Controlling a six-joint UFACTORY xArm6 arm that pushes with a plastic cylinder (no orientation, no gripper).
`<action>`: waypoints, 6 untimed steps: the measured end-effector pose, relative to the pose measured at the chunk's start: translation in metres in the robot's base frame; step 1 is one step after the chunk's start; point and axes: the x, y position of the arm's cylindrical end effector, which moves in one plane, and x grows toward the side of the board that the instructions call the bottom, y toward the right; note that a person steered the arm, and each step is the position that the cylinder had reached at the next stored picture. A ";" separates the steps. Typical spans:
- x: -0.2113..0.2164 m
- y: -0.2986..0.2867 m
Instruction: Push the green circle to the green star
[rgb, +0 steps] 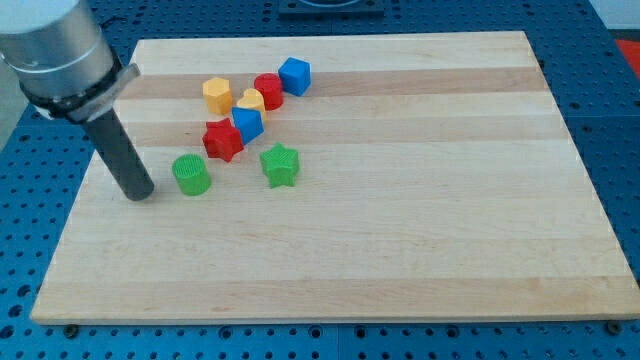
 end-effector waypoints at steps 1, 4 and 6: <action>0.000 0.034; 0.005 0.042; -0.041 0.008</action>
